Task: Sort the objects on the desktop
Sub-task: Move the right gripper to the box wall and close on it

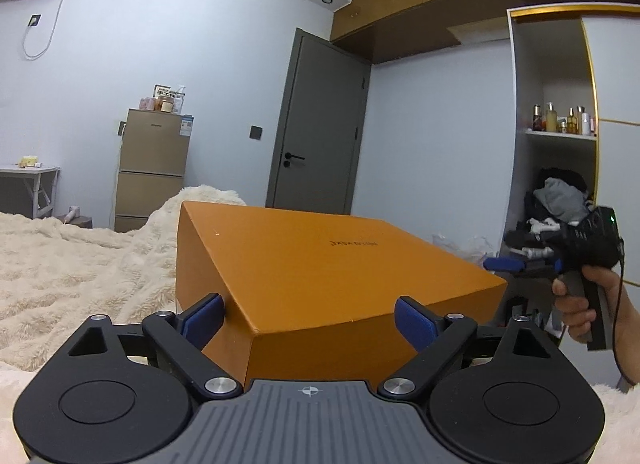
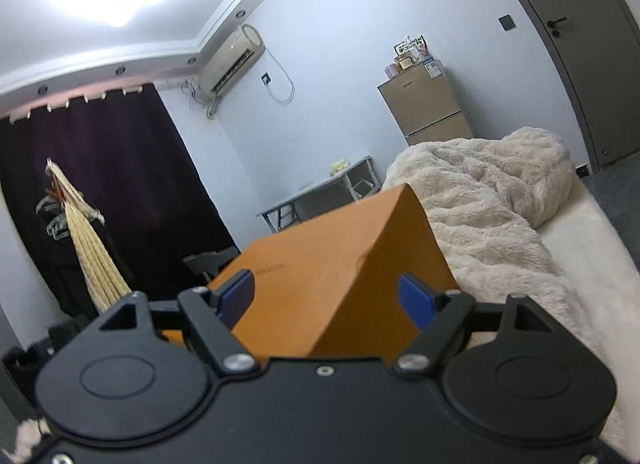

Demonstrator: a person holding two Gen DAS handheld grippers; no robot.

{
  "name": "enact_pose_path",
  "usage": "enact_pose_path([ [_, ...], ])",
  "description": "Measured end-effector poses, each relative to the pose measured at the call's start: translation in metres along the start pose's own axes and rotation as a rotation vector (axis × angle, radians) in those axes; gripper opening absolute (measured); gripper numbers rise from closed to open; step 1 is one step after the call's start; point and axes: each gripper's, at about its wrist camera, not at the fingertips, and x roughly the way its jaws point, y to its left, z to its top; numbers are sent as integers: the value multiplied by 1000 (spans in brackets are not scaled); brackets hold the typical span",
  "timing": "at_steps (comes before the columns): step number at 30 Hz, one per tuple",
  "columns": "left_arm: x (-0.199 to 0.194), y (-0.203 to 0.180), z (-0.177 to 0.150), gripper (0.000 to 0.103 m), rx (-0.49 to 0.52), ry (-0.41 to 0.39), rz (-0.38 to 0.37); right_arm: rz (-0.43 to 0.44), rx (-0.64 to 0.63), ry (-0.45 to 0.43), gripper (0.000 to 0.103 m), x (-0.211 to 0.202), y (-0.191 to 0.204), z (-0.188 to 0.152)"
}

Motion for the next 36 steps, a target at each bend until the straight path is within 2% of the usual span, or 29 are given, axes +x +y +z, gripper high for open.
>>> enact_pose_path([
  [6, -1, 2, 0, 83, -6, 0, 3, 11, -143, 44, 82, -14, 5, -9],
  [14, -3, 2, -2, 83, -29, 3, -4, 109, -194, 115, 83, -23, 1, -14],
  [24, -5, 3, -3, 83, -49, -3, -8, 115, -249, 192, 83, -8, 11, -34],
  [25, -5, 4, -2, 83, -52, -4, -8, 124, -247, 202, 82, -5, 11, -35],
  [30, -6, 4, -1, 82, -63, -7, -8, 127, -255, 248, 63, 5, 12, -40],
  [36, -6, 4, 0, 81, -71, -10, -2, 131, -238, 220, 58, 3, 9, -39],
])
